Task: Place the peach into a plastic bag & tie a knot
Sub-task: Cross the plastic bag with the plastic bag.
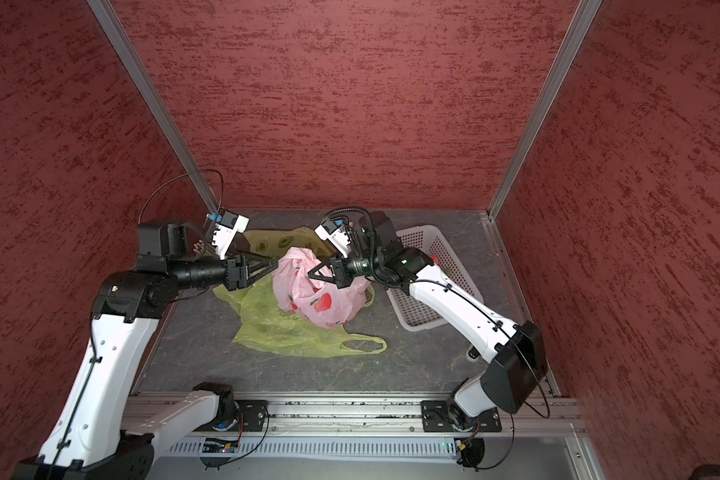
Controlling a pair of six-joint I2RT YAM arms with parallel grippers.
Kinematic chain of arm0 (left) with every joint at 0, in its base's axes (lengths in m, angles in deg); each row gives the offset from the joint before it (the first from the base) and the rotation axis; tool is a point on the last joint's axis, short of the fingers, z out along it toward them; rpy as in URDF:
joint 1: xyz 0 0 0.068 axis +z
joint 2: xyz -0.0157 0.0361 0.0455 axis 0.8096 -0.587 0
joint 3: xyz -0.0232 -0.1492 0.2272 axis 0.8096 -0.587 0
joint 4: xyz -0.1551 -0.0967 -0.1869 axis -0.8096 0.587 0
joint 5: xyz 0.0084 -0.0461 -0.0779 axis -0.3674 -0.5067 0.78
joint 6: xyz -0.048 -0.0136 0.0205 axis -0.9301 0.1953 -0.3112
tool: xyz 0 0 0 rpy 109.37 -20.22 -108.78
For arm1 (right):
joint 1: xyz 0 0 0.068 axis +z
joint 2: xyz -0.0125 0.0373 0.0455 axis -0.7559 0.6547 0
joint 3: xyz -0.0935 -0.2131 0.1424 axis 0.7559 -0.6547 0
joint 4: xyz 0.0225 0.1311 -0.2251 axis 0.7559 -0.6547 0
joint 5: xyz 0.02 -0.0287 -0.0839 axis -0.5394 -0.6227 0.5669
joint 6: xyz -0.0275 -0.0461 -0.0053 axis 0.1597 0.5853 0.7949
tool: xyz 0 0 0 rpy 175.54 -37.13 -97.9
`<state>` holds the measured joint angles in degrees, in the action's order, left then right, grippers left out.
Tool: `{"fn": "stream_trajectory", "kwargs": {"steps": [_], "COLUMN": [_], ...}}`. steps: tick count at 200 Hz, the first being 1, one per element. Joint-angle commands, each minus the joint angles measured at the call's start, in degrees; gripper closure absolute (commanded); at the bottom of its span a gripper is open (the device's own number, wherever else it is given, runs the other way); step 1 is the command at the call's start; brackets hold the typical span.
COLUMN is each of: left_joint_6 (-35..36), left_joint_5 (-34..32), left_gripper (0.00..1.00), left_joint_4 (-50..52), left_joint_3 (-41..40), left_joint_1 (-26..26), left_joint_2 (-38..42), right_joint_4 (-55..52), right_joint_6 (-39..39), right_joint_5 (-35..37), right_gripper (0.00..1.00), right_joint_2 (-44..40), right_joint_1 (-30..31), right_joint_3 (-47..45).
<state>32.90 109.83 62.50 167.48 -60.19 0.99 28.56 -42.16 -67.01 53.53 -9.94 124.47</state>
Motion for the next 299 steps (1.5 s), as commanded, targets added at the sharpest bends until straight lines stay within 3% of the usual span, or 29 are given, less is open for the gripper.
{"fn": "stream_trajectory", "kwargs": {"steps": [1, 15, 36, 76, 165, 234, 273, 299], "left_joint_6": [-3.6, -7.5, -12.4, -14.1, -19.1, -19.8, -19.8, -19.1], "left_joint_5": [7.7, 10.6, 12.8, 7.8, 6.0, 5.3, 5.1, 2.7], "left_gripper": [0.50, 0.44, 0.42, 0.41, 0.45, 0.68, 1.00, 1.00], "left_joint_4": [-1.1, -5.7, -12.3, -16.6, -25.7, -27.7, -26.5, -24.5], "left_joint_3": [-2.8, -5.6, -9.7, -11.8, -12.1, -11.9, -11.5, -14.0], "left_joint_1": [0.3, 0.1, -0.7, -4.9, -5.5, -6.8, -7.5, -8.0], "left_joint_2": [1.6, 2.3, 2.5, 0.6, -3.9, -4.8, -5.4, -3.9], "right_joint_4": [3.7, 4.1, 4.4, 4.2, 4.0, 4.1, 5.7, 10.8], "right_joint_6": [-1.9, -2.1, -2.4, -2.6, -2.3, -2.1, -3.4, -9.5], "right_joint_5": [0.4, 0.4, 0.1, -0.5, -1.1, -1.4, 0.7, 3.7], "right_gripper": [1.00, 1.00, 1.00, 1.00, 1.00, 1.00, 1.00, 1.00], "right_joint_2": [0.9, 1.0, 1.2, 0.8, -0.1, -0.6, -1.3, -0.6], "right_joint_1": [-0.3, -0.3, -0.3, -0.3, -0.3, -0.3, -0.3, -0.9], "right_joint_3": [1.2, 1.1, 1.0, 1.0, -0.4, -1.1, -2.1, -3.7]}}
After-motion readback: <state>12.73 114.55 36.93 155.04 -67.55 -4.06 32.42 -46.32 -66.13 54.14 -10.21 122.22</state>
